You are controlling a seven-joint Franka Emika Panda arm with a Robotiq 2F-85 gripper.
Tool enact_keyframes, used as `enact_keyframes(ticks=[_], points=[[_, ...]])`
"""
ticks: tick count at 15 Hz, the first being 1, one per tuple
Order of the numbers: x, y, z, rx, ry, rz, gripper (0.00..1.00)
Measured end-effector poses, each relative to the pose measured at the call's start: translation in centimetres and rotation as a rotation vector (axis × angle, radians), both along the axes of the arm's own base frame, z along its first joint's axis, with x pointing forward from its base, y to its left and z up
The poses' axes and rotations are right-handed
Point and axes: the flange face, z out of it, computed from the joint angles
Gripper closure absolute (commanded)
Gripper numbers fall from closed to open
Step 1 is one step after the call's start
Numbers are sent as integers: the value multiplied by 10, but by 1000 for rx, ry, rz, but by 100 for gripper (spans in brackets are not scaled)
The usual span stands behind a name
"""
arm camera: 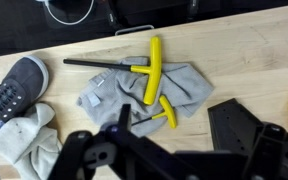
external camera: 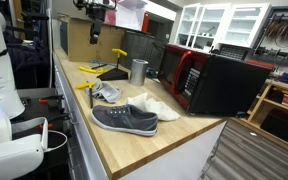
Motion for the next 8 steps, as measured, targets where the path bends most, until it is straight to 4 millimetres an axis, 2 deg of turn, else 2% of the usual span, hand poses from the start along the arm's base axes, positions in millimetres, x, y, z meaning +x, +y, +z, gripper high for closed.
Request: enact_keyframes(ticks=[3, 8], points=[[5, -9, -15, -20, 5, -61, 0], [5, -8, -15, -20, 6, -58, 0]])
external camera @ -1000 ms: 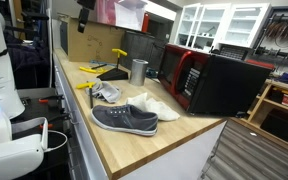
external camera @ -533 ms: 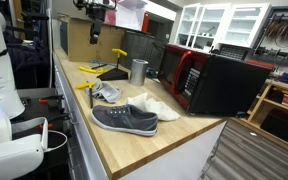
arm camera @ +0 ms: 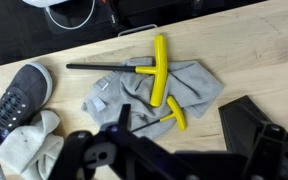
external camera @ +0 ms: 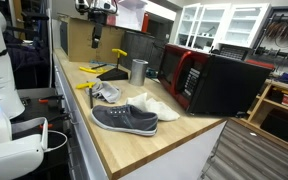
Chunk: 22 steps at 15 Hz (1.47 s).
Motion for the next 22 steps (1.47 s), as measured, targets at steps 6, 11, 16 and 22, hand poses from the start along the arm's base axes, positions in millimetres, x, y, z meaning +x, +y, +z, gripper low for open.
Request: enact_keyframes(ticks=[6, 11, 16, 22], points=[[12, 20, 0, 8, -76, 52, 0], [4, 19, -20, 37, -100, 44, 0], [-21, 4, -49, 44, -101, 19, 0], [-44, -21, -91, 56, -79, -37, 0]])
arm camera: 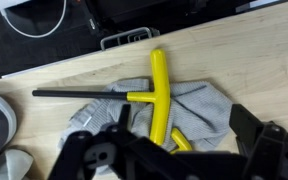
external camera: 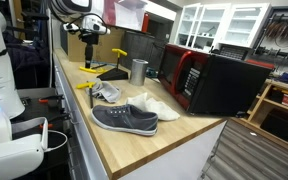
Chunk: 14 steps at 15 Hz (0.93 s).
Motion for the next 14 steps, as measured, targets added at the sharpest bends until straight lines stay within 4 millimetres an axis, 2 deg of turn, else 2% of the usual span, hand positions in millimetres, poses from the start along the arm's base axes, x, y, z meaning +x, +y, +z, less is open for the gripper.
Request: enact_keyframes(ticks=[6, 14], points=[[11, -7, -20, 12, -7, -17, 0], [16, -14, -59, 17, 51, -30, 0]])
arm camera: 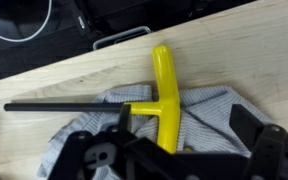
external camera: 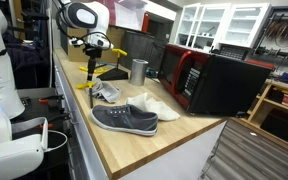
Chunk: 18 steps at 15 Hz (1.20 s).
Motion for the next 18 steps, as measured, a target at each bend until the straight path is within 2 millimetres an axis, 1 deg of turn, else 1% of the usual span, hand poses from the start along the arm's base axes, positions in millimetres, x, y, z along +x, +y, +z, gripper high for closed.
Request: enact_keyframes(ticks=[4, 7, 10, 15, 18], points=[[2, -6, -17, -2, 18, -4, 0], [3, -11, -23, -7, 20, -2, 0], [7, -14, -23, -8, 4, -1, 0], [16, -14, -16, -7, -27, -2, 0], [17, -13, -19, -4, -24, 1, 0]])
